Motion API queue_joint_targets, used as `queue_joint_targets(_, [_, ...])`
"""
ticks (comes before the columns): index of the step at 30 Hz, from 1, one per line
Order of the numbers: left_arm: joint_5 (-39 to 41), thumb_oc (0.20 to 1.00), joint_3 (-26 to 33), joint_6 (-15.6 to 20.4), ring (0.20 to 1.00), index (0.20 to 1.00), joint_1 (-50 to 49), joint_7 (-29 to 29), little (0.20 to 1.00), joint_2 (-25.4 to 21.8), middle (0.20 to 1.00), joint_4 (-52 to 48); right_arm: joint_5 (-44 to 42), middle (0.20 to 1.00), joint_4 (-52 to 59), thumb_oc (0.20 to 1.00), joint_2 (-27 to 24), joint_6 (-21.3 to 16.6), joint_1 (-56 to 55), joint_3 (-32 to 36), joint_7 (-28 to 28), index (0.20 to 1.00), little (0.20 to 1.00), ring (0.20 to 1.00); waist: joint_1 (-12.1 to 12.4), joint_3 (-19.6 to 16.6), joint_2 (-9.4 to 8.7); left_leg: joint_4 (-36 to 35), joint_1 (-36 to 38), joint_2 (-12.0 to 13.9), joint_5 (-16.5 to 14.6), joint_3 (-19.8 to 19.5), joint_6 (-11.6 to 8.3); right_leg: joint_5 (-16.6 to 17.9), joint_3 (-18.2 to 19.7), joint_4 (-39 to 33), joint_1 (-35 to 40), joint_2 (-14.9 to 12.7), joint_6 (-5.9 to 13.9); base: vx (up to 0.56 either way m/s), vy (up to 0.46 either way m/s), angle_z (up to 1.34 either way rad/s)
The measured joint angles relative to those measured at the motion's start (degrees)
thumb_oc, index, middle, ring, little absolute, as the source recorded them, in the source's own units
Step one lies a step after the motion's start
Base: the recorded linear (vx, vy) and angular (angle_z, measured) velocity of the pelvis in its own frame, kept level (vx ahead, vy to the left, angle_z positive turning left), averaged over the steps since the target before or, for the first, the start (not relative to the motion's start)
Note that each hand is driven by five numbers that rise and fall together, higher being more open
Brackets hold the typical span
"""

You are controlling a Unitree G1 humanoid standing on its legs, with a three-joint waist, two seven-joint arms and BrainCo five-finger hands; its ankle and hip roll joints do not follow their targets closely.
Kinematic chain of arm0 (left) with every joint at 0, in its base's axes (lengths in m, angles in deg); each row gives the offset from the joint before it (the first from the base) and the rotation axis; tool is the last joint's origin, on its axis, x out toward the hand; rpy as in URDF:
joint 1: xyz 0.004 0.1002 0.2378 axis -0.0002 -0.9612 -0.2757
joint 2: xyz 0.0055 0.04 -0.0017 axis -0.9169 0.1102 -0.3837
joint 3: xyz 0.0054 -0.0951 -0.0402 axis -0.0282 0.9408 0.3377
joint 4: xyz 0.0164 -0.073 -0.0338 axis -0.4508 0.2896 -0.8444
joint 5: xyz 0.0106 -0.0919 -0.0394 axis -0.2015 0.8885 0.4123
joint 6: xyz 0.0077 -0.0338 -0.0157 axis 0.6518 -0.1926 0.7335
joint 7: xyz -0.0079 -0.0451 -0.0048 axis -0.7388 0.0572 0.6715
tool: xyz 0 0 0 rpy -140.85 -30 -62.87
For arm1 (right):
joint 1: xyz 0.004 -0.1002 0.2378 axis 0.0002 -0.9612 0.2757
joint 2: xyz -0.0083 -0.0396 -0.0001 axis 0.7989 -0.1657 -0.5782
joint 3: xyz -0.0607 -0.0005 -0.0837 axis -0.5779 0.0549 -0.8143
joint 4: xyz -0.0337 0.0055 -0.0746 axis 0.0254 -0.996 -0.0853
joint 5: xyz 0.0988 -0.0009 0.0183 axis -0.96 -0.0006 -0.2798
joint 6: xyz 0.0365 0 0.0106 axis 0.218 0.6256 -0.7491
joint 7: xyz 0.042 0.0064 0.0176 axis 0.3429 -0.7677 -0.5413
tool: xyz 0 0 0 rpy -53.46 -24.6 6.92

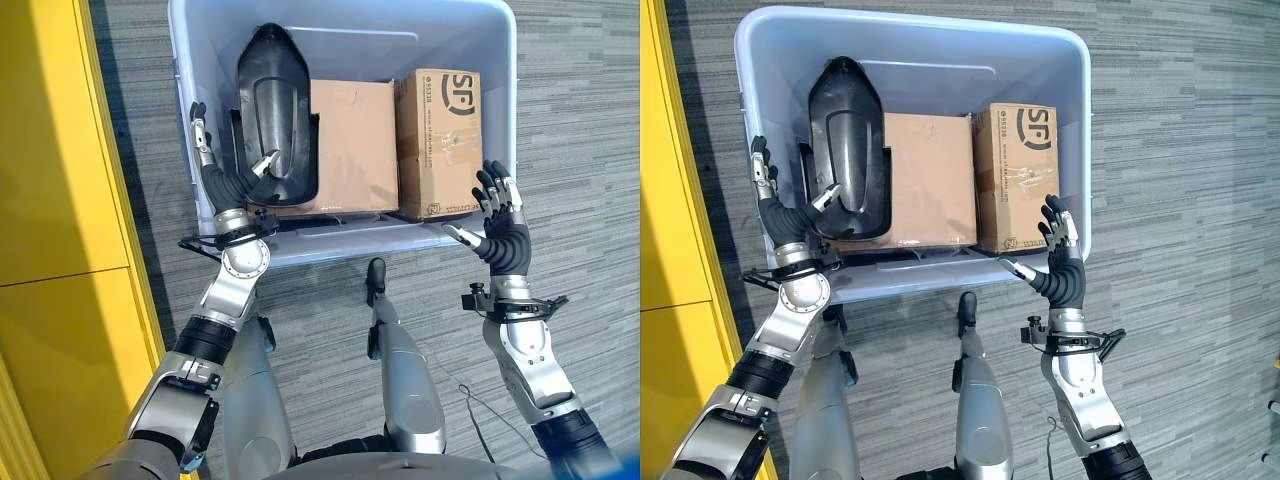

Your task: Move parts from the plastic box to the shelf.

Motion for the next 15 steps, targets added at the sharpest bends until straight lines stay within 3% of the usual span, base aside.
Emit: queue_joint_targets(15, [5.0,1.0,0.1,-1.0,1.0,1.0,4.0,0.1,1.0,2.5,1.0,11.5,0.0,1.0,0.2,1.0,-0.1,0.0,-0.8,-1.1,0.8,1.0,1.0,1.0,-1.4,0.0,-0.05,-0.1,-2.2,0.1,0.1,-0.4,0.0,0.1,-0.5,0.0,-1.8,0.2,0.0,0.0,-0.002,0.01])
